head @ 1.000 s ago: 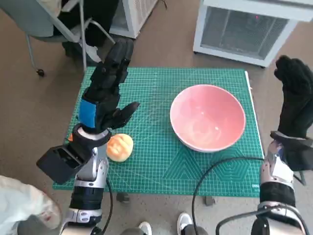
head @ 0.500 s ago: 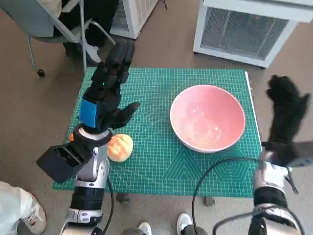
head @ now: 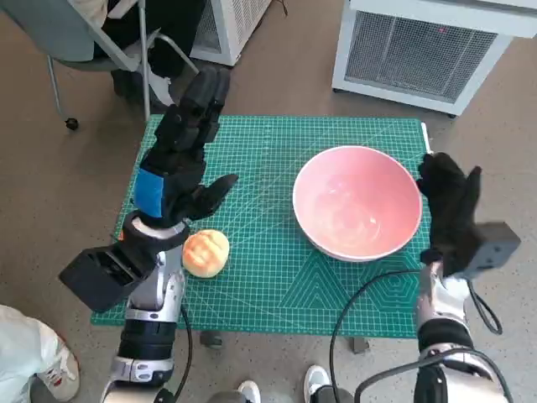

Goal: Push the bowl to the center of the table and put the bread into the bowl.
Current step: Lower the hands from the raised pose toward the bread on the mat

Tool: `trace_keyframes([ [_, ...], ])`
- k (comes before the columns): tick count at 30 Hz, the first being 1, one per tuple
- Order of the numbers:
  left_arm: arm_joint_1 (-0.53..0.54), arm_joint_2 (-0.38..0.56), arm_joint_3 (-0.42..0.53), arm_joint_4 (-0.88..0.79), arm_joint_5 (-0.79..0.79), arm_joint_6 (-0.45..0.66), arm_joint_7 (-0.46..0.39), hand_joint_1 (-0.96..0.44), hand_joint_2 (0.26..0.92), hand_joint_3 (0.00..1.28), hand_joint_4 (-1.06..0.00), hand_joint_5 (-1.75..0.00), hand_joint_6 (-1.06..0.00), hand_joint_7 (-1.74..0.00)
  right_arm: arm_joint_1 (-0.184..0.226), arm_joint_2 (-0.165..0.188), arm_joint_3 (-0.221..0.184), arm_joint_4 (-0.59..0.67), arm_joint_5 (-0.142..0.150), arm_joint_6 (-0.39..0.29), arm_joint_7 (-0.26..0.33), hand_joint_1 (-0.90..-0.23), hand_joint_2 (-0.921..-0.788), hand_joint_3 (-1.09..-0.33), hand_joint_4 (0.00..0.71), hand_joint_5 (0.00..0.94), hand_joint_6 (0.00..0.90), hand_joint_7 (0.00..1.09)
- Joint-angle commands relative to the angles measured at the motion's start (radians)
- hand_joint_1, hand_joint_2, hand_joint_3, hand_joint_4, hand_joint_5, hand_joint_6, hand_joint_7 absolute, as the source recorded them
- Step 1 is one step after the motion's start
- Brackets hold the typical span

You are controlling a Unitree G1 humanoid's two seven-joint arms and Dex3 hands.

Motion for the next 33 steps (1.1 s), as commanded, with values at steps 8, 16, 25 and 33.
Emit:
trace_keyframes([
  [8,0.018,0.02,0.006,-0.033,0.042,-0.002,0.028,-0.51,0.921,0.22,-0.19,0.0,-0.35,-0.01,-0.059,0.068,-0.039,0.034,0.026,0.109,0.041,-0.536,-0.921,-0.791,0.162,0.001,0.016,0.53],
  [16,0.042,0.032,0.012,-0.073,0.074,0.004,0.064,-0.53,0.921,0.22,-0.17,0.0,-0.36,-0.01,-0.095,0.099,-0.059,0.036,0.019,0.117,0.049,-0.542,-0.921,-0.768,0.143,0.0,0.025,0.52],
  [25,0.063,0.051,0.02,-0.097,0.106,-0.004,0.1,-0.56,0.921,0.24,-0.15,0.0,-0.36,-0.01,-0.136,0.123,-0.038,0.044,-0.024,0.126,-0.001,-0.532,-0.921,-0.787,0.14,0.002,0.064,0.45],
  [33,0.089,0.061,0.027,-0.13,0.126,0.003,0.129,-0.56,0.921,0.24,-0.16,-0.01,-0.35,-0.01,-0.175,0.147,-0.04,0.051,-0.03,0.172,-0.021,-0.528,-0.921,-0.795,0.149,0.003,0.1,0.4],
])
